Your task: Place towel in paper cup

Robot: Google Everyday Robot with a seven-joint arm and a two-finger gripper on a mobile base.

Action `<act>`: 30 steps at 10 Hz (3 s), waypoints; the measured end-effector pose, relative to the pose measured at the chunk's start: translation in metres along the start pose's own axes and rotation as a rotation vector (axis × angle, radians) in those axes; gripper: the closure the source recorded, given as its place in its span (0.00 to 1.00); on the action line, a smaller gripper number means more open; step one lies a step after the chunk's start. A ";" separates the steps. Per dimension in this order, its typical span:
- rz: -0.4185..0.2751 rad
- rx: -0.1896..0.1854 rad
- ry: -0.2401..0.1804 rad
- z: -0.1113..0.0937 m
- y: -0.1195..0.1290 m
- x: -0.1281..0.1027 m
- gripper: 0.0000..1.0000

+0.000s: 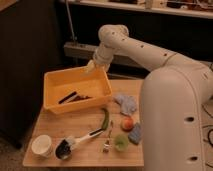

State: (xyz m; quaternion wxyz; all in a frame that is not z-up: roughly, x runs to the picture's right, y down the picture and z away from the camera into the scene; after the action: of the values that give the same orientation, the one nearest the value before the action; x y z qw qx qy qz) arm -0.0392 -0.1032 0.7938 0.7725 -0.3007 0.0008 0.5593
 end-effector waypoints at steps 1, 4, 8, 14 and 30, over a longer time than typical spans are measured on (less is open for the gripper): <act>0.021 0.012 0.019 0.003 -0.014 0.012 0.26; 0.103 0.026 0.046 0.028 -0.054 0.056 0.26; 0.248 0.075 0.047 0.025 -0.121 0.113 0.26; 0.265 0.130 0.129 0.053 -0.157 0.137 0.26; 0.584 0.076 0.363 0.139 -0.164 0.169 0.26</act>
State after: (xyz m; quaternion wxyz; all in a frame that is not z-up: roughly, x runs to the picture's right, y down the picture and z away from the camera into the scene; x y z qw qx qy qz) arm 0.1195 0.0761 0.9266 0.5778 -0.3535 0.2450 0.6937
